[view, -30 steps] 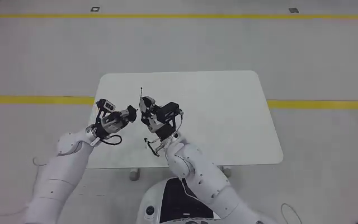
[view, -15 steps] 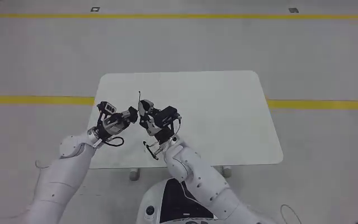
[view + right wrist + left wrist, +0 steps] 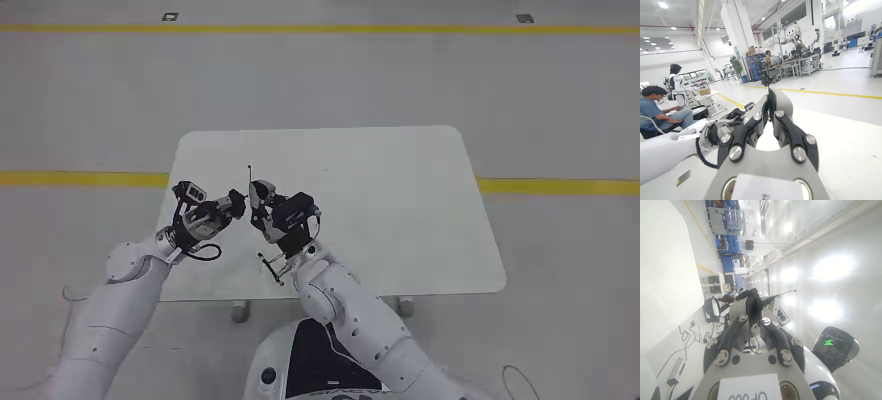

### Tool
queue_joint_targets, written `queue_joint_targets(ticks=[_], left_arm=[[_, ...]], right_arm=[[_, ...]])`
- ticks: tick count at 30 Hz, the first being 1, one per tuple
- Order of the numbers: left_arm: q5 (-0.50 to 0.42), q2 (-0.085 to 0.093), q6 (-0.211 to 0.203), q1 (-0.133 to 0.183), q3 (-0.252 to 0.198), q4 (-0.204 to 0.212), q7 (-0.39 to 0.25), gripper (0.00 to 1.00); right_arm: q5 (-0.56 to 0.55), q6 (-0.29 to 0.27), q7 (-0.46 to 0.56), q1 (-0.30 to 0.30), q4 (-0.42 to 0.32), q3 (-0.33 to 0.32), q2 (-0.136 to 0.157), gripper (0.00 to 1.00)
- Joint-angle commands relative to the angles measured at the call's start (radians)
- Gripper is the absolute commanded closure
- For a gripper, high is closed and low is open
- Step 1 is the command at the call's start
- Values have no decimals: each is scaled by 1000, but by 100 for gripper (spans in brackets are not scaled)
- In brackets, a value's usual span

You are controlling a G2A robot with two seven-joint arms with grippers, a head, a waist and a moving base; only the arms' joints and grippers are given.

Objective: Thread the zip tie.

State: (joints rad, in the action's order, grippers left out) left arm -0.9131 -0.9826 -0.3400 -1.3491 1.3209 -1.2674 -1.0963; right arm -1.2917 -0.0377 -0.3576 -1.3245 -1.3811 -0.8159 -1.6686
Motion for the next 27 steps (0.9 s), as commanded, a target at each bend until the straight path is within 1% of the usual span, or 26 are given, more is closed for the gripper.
queue_joint_targets(ticks=[1,13,27], left_arm=[[0,0,0,0,0,0,0,100],[0,0,0,0,0,0,0,100],[0,0,0,0,0,0,0,100]], right_arm=[[-3,2,-3,5,7,2,-1,100],[3,23,-15,42,56,27,-14,100],[-18,51,-23,46,63,30,-18,100]])
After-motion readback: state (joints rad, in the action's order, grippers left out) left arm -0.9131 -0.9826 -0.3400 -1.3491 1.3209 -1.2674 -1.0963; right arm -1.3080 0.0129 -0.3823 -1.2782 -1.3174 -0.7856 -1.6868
